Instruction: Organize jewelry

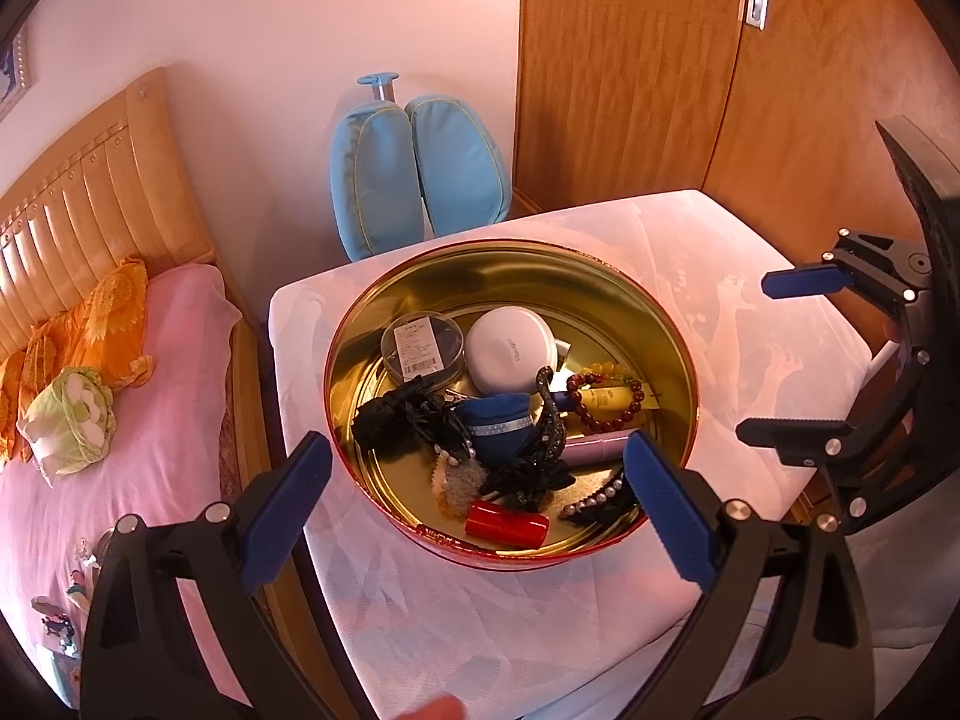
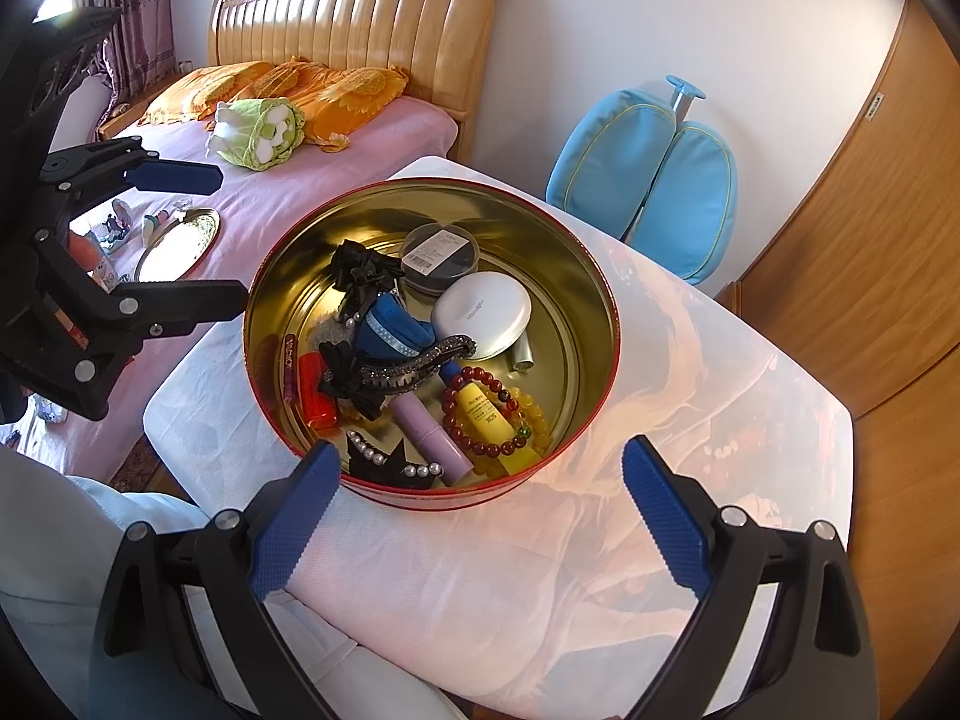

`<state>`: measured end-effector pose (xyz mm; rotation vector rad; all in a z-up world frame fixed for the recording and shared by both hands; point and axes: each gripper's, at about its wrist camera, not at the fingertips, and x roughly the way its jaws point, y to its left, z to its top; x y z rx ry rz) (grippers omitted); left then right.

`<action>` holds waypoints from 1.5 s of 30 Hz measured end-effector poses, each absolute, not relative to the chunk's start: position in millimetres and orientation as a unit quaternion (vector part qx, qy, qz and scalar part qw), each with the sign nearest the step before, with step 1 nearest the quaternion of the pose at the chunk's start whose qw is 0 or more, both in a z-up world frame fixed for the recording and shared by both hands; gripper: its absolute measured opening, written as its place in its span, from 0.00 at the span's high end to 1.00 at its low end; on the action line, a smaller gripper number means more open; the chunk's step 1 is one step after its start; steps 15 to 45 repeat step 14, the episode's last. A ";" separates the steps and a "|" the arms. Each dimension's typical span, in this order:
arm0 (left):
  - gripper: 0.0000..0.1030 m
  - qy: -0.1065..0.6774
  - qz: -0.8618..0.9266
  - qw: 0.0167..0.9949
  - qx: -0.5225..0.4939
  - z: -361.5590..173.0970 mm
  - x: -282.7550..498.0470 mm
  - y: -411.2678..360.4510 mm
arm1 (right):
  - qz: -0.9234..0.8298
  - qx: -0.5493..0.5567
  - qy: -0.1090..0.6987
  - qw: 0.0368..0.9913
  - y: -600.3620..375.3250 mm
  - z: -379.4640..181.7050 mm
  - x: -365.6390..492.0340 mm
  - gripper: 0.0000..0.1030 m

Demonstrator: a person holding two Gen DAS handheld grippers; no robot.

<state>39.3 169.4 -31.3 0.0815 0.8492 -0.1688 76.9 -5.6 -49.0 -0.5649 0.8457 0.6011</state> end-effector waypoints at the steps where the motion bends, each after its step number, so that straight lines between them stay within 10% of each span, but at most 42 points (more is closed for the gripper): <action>1: 0.07 0.407 -0.080 0.909 0.044 -30.8 38.4 168.7 | 0.283 -0.267 0.399 0.830 -5.7 -48.9 77.1 0.07; 45: 0.07 0.425 -0.089 0.900 0.047 -38.5 37.5 172.3 | 0.267 -0.248 0.410 0.836 -1.7 -58.7 63.2 0.07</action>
